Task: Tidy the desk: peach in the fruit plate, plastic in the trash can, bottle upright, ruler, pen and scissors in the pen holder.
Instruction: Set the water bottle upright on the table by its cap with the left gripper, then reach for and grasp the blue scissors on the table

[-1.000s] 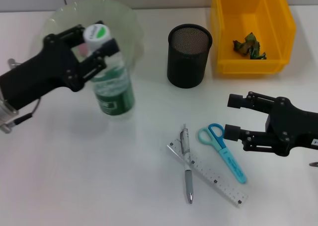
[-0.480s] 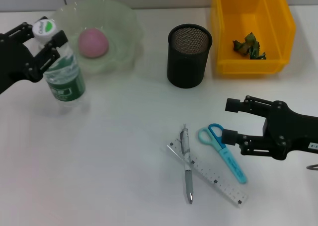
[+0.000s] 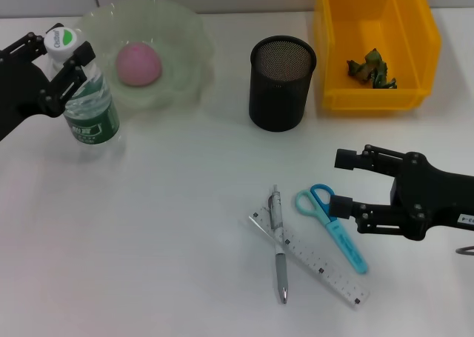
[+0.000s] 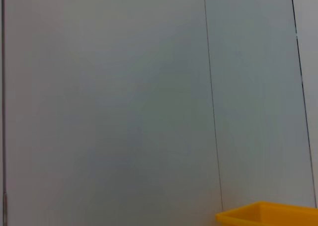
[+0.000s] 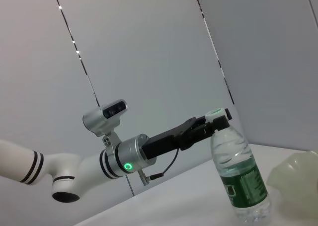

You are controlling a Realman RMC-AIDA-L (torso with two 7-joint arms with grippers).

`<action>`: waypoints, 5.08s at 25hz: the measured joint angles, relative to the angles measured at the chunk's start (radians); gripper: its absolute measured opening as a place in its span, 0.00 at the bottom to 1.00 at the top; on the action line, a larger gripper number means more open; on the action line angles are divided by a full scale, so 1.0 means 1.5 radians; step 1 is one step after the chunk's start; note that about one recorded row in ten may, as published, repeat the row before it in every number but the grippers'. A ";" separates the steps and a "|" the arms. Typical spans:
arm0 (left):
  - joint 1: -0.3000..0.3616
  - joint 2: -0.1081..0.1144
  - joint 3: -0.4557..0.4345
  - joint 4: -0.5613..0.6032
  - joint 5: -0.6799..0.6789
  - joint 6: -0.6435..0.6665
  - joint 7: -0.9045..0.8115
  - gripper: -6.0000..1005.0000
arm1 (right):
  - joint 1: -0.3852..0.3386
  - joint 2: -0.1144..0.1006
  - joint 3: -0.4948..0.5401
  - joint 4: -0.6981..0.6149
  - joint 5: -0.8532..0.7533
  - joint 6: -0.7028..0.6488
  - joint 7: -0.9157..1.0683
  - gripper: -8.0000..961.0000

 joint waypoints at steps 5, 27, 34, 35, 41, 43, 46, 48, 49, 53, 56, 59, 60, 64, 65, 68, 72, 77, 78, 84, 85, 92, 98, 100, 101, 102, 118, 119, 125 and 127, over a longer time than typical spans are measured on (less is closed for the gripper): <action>0.000 -0.013 -0.001 -0.003 0.000 -0.009 0.043 0.53 | 0.000 0.000 -0.001 0.000 -0.001 0.000 0.000 0.86; 0.001 -0.025 -0.001 0.000 -0.001 -0.036 0.018 0.61 | 0.004 0.000 0.003 0.001 -0.011 0.001 0.003 0.86; 0.056 -0.014 -0.042 0.115 -0.003 0.147 -0.104 0.79 | 0.001 0.000 0.024 0.000 -0.010 0.000 0.003 0.86; 0.056 -0.014 -0.042 0.115 -0.003 0.147 -0.104 0.79 | 0.001 0.000 0.024 0.000 -0.010 0.000 0.003 0.86; 0.054 -0.006 -0.027 0.120 0.064 0.292 -0.120 0.79 | -0.002 0.000 0.087 -0.005 -0.006 -0.022 0.011 0.86; 0.032 -0.017 -0.012 0.118 0.188 0.312 -0.121 0.79 | -0.003 0.000 0.104 -0.024 -0.008 -0.032 0.037 0.86; 0.015 -0.033 -0.004 0.113 0.293 0.290 -0.121 0.79 | -0.009 -0.001 0.114 -0.098 -0.028 -0.042 0.113 0.86; 0.011 -0.045 -0.005 0.110 0.343 0.243 -0.122 0.79 | -0.012 -0.001 0.116 -0.169 -0.058 -0.046 0.183 0.86; 0.007 -0.048 -0.003 0.097 0.354 0.216 -0.123 0.79 | -0.009 0.000 0.115 -0.250 -0.100 -0.047 0.270 0.86; -0.007 -0.047 -0.001 0.060 0.356 0.193 -0.120 0.79 | 0.005 0.001 0.106 -0.376 -0.183 -0.053 0.397 0.86; -0.009 -0.046 -0.002 0.051 0.357 0.186 -0.118 0.79 | 0.029 0.002 0.059 -0.516 -0.300 -0.071 0.532 0.86; -0.008 -0.046 -0.004 0.050 0.357 0.180 -0.118 0.79 | 0.094 0.002 -0.066 -0.635 -0.472 -0.113 0.739 0.86; -0.009 -0.047 -0.004 0.050 0.357 0.179 -0.118 0.79 | 0.094 0.002 -0.066 -0.635 -0.472 -0.113 0.739 0.86; -0.010 -0.047 -0.001 0.050 0.358 0.173 -0.118 0.79 | 0.181 0.002 -0.179 -0.620 -0.592 -0.141 0.880 0.86; -0.010 -0.047 -0.001 0.050 0.358 0.173 -0.118 0.79 | 0.196 0.003 -0.204 -0.610 -0.613 -0.135 0.907 0.86; -0.009 -0.047 -0.001 0.050 0.358 0.173 -0.118 0.79 | 0.221 0.004 -0.264 -0.577 -0.658 -0.092 0.989 0.86; -0.008 -0.047 -0.001 0.050 0.358 0.173 -0.117 0.79 | 0.249 0.005 -0.307 -0.511 -0.686 -0.049 1.045 0.85; -0.007 -0.047 -0.004 0.052 0.358 0.166 -0.113 0.79 | 0.261 0.007 -0.329 -0.456 -0.684 0.004 1.069 0.86; -0.008 -0.047 -0.003 0.052 0.358 0.164 -0.111 0.79 | 0.263 0.008 -0.330 -0.447 -0.683 0.009 1.070 0.86; -0.011 -0.048 -0.002 0.050 0.360 0.158 -0.108 0.79 | 0.277 0.009 -0.365 -0.404 -0.680 0.051 1.073 0.86; -0.011 -0.048 -0.002 0.050 0.360 0.158 -0.108 0.79 | 0.277 0.009 -0.365 -0.404 -0.680 0.051 1.073 0.86; -0.013 -0.048 -0.001 0.049 0.365 0.155 -0.108 0.79 | 0.323 0.009 -0.390 -0.325 -0.655 0.083 1.073 0.86; -0.016 -0.048 -0.001 0.049 0.365 0.151 -0.107 0.79 | 0.342 0.009 -0.426 -0.294 -0.639 0.093 1.073 0.86; -0.017 -0.048 -0.001 0.049 0.365 0.149 -0.107 0.79 | 0.342 0.009 -0.432 -0.290 -0.639 0.093 1.073 0.86; -0.017 -0.048 -0.001 0.049 0.365 0.149 -0.107 0.79 | 0.342 0.009 -0.433 -0.286 -0.639 0.093 1.073 0.86; -0.017 -0.048 -0.001 0.049 0.365 0.149 -0.107 0.79 | 0.342 0.009 -0.434 -0.282 -0.639 0.094 1.073 0.86; -0.018 -0.049 0.000 0.049 0.366 0.150 -0.105 0.79 | 0.343 0.009 -0.442 -0.253 -0.639 0.113 1.075 0.73; -0.018 -0.049 0.002 0.049 0.366 0.149 -0.105 0.79 | 0.345 0.009 -0.442 -0.252 -0.639 0.113 1.075 0.70; -0.019 -0.049 0.006 0.045 0.366 0.149 -0.099 0.79 | 0.347 0.009 -0.443 -0.249 -0.639 0.115 1.075 0.62; -0.019 -0.049 0.006 0.044 0.366 0.149 -0.099 0.79 | 0.347 0.009 -0.446 -0.248 -0.639 0.117 1.075 0.61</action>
